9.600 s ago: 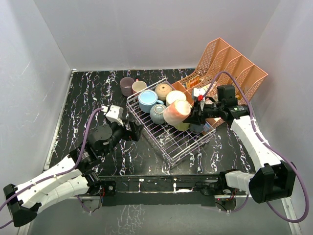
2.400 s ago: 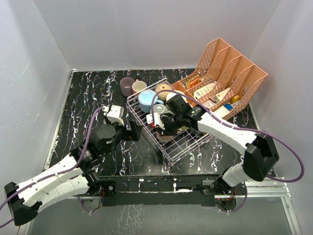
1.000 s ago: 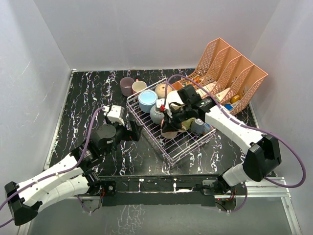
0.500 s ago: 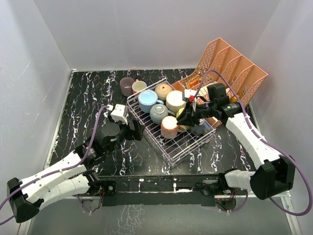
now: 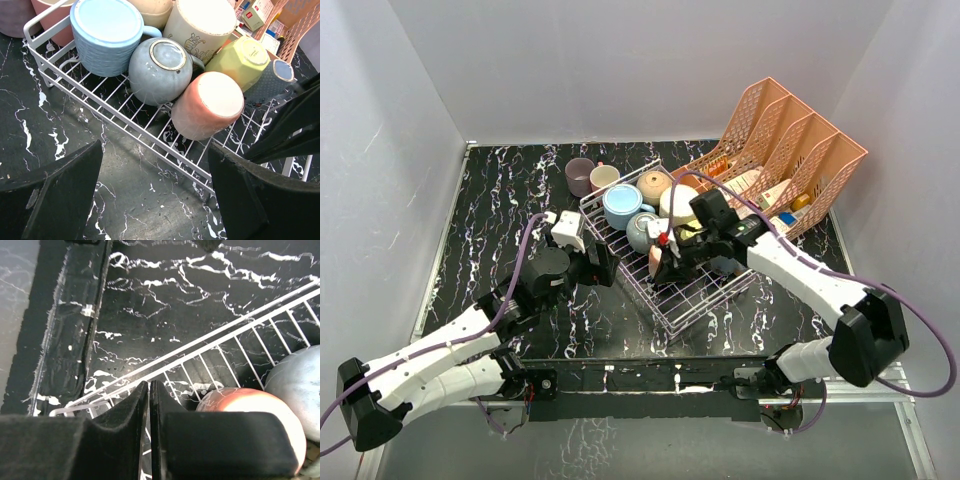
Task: Load the cups into the dish rack
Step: Pick up the cup at the center of the board.
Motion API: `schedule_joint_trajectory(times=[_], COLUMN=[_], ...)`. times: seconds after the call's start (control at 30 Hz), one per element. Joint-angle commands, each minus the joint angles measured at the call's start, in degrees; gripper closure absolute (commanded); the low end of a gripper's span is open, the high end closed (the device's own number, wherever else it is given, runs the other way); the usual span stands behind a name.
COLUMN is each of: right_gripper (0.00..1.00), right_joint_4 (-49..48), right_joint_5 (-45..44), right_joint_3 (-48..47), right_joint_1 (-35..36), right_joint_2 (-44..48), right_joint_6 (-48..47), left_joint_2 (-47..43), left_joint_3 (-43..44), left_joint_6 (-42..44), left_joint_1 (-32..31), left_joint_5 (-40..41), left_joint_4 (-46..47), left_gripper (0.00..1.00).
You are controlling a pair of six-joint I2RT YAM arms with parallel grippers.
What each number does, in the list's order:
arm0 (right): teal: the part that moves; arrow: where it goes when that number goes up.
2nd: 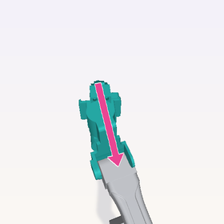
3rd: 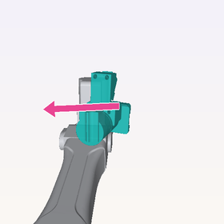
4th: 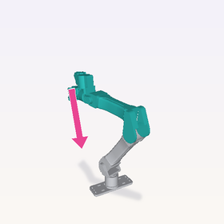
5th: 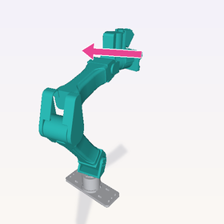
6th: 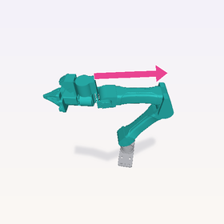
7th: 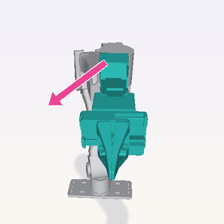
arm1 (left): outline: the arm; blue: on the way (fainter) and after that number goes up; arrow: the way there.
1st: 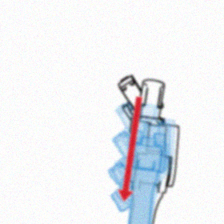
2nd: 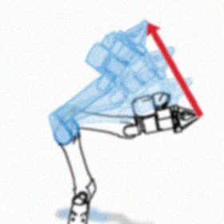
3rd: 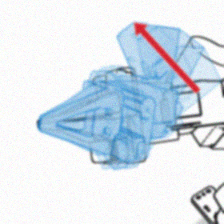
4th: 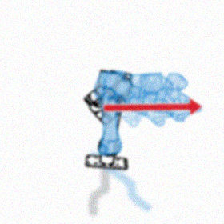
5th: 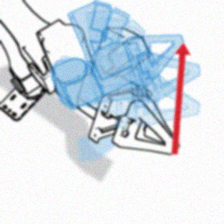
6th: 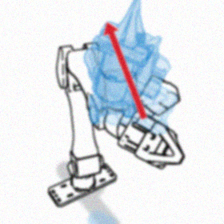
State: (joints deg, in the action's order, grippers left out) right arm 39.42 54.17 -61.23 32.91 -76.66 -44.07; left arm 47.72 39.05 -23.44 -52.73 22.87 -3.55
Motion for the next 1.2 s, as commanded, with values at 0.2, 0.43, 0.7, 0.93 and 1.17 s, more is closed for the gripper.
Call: schedule_joint_trajectory(times=[0.2, 0.43, 0.7, 0.93, 1.17], right_gripper=[0.92, 0.92, 0.92, 0.92, 0.90], right_joint_4=[-3.84, -5.50, -4.09, 2.57, 0.13], right_joint_5=[-15.44, -21.10, -20.58, -2.09, 10.46], right_joint_3=[-3.41, -3.29, -4.90, -5.97, -3.05], right_joint_1=[2.78, 2.76, 2.06, -1.90, -12.79], right_joint_2=[-4.52, -4.77, -5.22, -2.56, 2.98], right_joint_6=[3.47, 5.66, 6.38, 1.48, 2.52], left_joint_2=[-0.16, -0.39, -1.99, -1.37, 3.44], left_joint_3=[2.87, 2.88, 2.91, 3.42, 6.99], left_joint_6=[-0.21, 0.00, -0.98, -1.95, -1.24], left_joint_1=[-0.27, -0.27, -0.31, -0.18, 9.95], left_joint_5=[-0.27, -0.20, -0.21, -1.19, -11.22], left_joint_4=[-0.44, -0.99, -3.12, -2.99, -3.36], left_gripper=[0.16, 0.16, 0.16, 0.15, 0.14])
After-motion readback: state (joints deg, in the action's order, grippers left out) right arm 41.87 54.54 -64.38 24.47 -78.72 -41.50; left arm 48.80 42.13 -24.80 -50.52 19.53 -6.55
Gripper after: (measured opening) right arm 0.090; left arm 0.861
